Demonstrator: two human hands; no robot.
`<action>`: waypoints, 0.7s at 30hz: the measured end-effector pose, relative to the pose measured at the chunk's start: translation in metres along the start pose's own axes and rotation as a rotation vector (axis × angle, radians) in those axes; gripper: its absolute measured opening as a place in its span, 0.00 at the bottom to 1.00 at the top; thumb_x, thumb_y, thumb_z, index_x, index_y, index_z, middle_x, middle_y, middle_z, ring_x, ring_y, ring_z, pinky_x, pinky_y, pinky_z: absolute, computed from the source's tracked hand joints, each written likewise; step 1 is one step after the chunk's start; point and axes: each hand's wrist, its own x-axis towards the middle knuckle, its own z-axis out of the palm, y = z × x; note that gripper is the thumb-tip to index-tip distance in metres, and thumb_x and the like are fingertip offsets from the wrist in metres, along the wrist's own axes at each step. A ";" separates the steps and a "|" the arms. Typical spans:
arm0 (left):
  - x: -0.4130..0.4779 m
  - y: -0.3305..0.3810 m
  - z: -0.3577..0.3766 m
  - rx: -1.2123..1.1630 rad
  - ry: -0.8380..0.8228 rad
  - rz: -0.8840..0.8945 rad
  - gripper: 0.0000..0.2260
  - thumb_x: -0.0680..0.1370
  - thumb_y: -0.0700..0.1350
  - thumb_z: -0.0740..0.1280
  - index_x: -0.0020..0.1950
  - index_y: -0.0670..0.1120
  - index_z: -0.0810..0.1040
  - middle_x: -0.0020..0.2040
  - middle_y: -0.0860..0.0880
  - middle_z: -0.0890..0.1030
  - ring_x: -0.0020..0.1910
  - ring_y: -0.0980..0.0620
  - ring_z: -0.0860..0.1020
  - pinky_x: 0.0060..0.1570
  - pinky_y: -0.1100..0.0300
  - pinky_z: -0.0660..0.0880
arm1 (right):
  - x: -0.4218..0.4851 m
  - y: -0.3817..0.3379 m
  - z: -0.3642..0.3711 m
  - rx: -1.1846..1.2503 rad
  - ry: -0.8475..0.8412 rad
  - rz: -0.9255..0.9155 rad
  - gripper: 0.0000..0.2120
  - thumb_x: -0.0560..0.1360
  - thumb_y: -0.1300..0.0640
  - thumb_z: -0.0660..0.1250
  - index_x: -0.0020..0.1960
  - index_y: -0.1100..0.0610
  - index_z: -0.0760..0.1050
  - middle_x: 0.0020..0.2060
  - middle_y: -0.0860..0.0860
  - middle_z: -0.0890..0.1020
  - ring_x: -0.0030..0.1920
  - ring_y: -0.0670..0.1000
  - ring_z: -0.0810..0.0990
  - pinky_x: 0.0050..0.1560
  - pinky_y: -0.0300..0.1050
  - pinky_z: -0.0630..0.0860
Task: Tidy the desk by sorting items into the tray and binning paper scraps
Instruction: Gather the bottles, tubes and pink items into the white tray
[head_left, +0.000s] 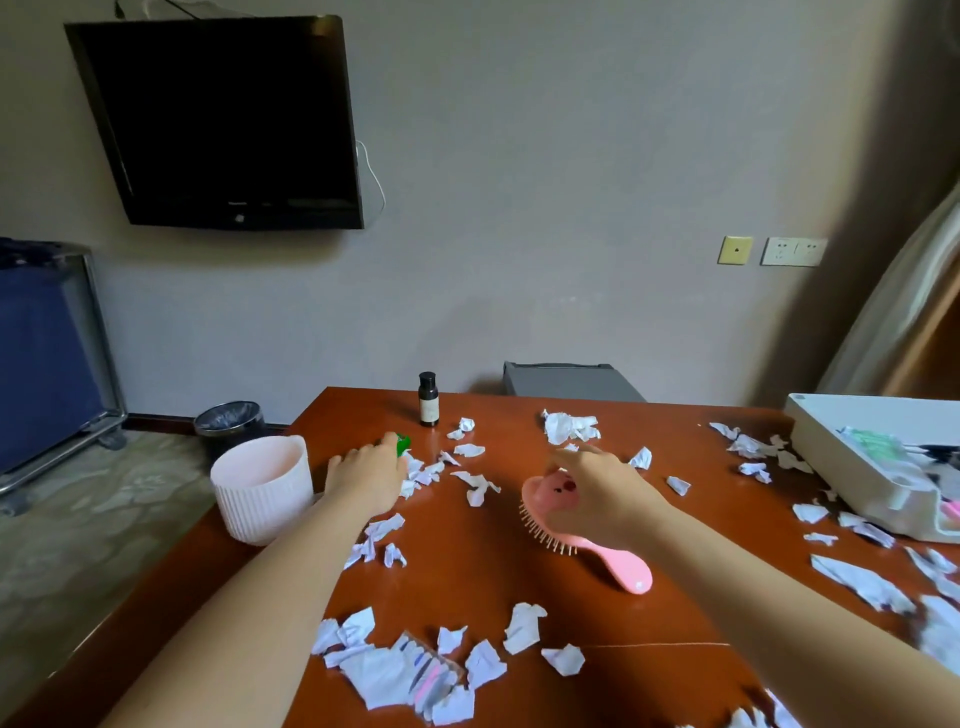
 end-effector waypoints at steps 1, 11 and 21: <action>0.002 0.001 -0.001 0.003 0.040 0.006 0.17 0.82 0.49 0.55 0.71 0.47 0.62 0.63 0.44 0.76 0.60 0.45 0.76 0.59 0.53 0.72 | 0.000 0.002 0.002 -0.001 -0.011 0.005 0.16 0.72 0.53 0.66 0.59 0.54 0.72 0.50 0.52 0.75 0.47 0.54 0.78 0.44 0.44 0.77; -0.001 0.024 -0.009 -0.037 -0.093 0.021 0.20 0.77 0.44 0.67 0.66 0.45 0.63 0.61 0.43 0.77 0.56 0.46 0.79 0.50 0.57 0.79 | -0.014 0.013 -0.001 0.045 -0.002 0.021 0.21 0.73 0.52 0.67 0.64 0.54 0.70 0.56 0.53 0.75 0.52 0.53 0.77 0.49 0.41 0.78; -0.065 0.081 -0.062 -0.343 -0.079 0.214 0.11 0.75 0.46 0.69 0.51 0.48 0.69 0.56 0.45 0.79 0.49 0.49 0.79 0.43 0.56 0.77 | -0.067 0.045 -0.069 0.037 0.191 0.050 0.17 0.72 0.53 0.68 0.60 0.54 0.74 0.53 0.51 0.77 0.46 0.49 0.75 0.39 0.35 0.75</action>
